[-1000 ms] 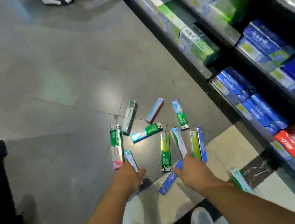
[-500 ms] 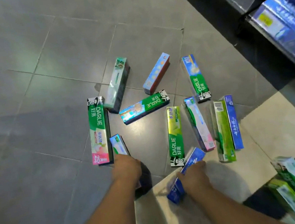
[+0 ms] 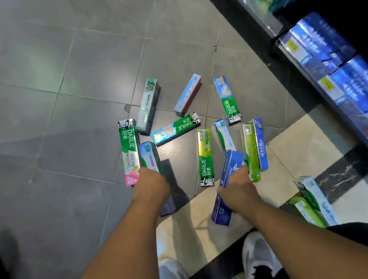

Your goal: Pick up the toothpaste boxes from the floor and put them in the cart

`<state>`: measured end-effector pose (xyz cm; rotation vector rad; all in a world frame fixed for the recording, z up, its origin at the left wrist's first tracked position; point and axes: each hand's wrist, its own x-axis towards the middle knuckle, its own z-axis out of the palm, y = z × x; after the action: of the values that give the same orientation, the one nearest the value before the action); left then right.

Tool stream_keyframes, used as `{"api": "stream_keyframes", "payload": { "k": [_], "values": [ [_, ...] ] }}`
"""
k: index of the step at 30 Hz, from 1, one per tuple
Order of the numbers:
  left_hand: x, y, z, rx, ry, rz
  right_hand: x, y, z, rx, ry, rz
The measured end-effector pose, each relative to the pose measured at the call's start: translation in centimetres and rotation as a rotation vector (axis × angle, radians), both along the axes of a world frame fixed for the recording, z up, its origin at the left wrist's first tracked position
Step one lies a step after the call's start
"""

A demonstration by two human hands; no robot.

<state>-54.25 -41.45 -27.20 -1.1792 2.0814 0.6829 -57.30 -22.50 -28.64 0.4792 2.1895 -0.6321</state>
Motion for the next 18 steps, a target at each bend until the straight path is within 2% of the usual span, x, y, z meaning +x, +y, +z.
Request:
{"api": "stream_keyframes", "payload": {
  "k": [5, 13, 18],
  "values": [
    [-1.2, -1.1, 15.1, 0.035, 0.042, -0.045, -2.2, 0.1, 16.4, 0.013, 0.087, 0.165],
    [-2.5, -1.8, 44.0, -0.073, 0.111, -0.307, -4.7, 0.4, 44.4, -0.039, 0.213, 0.342],
    [-3.1, -1.0, 58.1, -0.06, 0.182, -0.355, -5.9, 1.3, 57.6, -0.072, 0.301, 0.409]
  ]
}}
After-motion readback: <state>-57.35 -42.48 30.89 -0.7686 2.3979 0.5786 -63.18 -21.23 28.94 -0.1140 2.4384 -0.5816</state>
